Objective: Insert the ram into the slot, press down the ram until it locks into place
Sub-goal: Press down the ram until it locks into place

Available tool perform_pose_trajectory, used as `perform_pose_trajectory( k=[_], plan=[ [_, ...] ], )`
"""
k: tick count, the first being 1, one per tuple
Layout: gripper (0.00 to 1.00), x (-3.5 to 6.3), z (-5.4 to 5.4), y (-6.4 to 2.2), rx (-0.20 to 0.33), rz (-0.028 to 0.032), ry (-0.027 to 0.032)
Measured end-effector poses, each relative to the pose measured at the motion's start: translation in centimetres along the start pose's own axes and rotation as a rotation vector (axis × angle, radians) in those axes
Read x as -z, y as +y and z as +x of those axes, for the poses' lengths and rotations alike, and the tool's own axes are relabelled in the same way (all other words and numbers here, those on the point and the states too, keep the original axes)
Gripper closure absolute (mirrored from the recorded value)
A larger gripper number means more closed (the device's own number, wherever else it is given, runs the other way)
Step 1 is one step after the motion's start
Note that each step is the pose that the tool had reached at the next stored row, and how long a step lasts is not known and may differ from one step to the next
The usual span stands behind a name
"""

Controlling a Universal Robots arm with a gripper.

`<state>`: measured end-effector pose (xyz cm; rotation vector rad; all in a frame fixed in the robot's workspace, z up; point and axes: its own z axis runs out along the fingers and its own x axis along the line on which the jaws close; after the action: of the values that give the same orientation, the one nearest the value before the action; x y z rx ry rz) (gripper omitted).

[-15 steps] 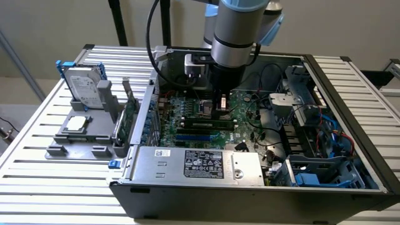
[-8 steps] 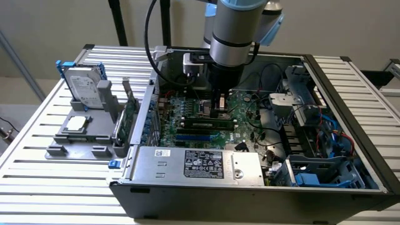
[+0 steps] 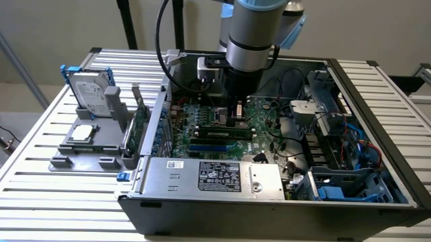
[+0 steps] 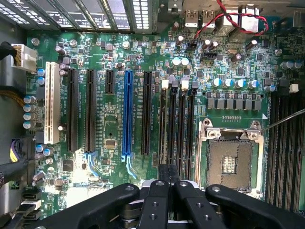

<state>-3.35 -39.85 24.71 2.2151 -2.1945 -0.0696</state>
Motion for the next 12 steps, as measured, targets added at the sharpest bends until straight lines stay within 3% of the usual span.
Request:
perform_pose_trajectory(
  k=[12],
  plan=[
    [0.89, -0.22, -0.04, 0.23, 0.0, 0.0, 0.0001]
  ],
)
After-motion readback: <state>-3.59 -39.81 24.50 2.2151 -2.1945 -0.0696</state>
